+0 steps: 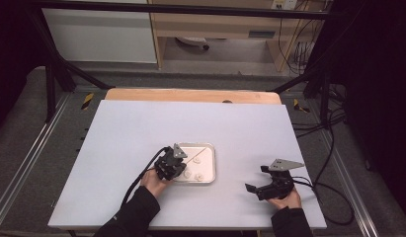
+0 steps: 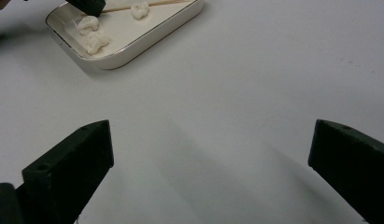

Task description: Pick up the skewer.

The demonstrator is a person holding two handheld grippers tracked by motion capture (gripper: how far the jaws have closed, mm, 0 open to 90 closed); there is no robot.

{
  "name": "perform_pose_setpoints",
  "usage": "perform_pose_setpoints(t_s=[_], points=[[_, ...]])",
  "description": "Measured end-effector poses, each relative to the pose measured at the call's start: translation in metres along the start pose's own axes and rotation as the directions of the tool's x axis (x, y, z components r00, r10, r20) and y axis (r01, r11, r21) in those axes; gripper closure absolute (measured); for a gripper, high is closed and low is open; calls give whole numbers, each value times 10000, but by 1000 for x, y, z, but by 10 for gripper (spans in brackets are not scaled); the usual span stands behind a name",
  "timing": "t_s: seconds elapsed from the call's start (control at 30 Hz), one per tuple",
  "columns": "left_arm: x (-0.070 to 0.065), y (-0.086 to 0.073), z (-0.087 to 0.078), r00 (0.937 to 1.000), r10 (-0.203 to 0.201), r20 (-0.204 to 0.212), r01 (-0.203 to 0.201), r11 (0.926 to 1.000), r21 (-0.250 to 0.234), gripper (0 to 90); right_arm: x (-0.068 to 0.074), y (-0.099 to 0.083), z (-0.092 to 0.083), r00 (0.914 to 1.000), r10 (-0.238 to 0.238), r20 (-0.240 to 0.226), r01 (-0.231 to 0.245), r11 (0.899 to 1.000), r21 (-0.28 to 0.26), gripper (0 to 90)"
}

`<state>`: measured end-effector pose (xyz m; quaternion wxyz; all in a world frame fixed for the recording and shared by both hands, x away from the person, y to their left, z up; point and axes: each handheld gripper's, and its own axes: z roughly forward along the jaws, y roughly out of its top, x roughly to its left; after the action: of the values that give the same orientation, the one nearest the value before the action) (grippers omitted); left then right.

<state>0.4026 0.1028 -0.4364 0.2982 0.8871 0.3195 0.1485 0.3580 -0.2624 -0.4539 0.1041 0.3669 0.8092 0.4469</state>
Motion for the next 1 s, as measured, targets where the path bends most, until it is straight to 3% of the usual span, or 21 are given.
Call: perform_pose_setpoints(t_s=[0.17,0.33,1.0], points=[[3,0,-2,10000,-31,-86,29,9998,-204,860,0,0,0,10000,-3,-3,3,10000,20,8],[5,0,2,9999,-95,-92,94,9999,-64,838,0,0,0,10000,-19,-11,19,10000,18,8],[5,-2,1,9980,-633,35,633,9979,-154,885,0,0,0,10000,-31,-26,31,10000,19,8]])
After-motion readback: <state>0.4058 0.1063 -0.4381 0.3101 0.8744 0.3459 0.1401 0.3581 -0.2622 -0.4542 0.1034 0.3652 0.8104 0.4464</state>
